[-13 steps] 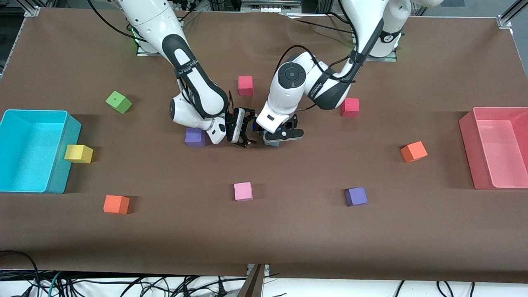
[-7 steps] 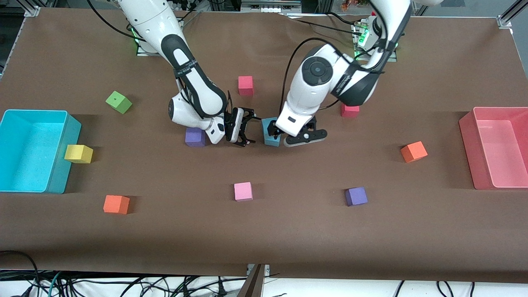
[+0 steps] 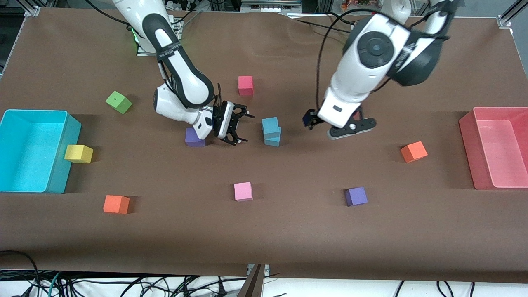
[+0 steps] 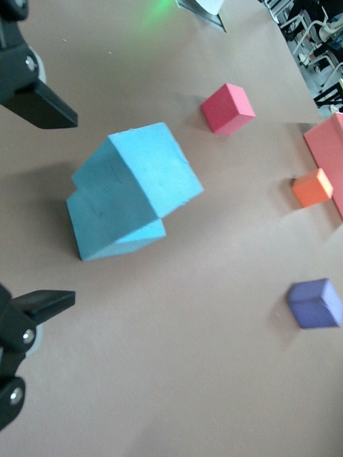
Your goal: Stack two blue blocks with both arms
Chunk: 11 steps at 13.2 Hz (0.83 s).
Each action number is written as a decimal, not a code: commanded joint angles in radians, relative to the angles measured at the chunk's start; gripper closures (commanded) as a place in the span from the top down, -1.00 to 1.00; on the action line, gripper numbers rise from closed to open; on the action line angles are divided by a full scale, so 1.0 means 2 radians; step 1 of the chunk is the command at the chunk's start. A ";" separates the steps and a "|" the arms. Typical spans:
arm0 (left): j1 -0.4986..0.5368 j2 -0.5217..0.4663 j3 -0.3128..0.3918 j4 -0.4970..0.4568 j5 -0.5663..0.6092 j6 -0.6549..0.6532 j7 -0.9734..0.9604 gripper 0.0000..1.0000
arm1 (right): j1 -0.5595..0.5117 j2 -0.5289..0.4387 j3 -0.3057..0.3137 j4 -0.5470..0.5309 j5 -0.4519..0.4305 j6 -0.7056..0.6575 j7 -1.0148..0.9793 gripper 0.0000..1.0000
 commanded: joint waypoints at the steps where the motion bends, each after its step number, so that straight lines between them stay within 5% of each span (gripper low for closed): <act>1: 0.042 -0.041 -0.004 0.016 0.003 -0.094 0.107 1.00 | -0.001 -0.058 -0.038 -0.030 -0.030 -0.035 0.012 1.00; 5: 0.055 -0.070 0.071 0.036 0.006 -0.155 0.267 1.00 | -0.001 -0.082 -0.188 -0.003 -0.168 -0.221 0.108 1.00; 8: 0.080 -0.085 0.097 0.033 0.010 -0.166 0.346 1.00 | -0.001 -0.081 -0.290 0.065 -0.292 -0.351 0.232 1.00; 11: 0.107 -0.091 0.107 0.026 0.011 -0.164 0.381 1.00 | -0.001 -0.077 -0.337 0.151 -0.441 -0.438 0.434 1.00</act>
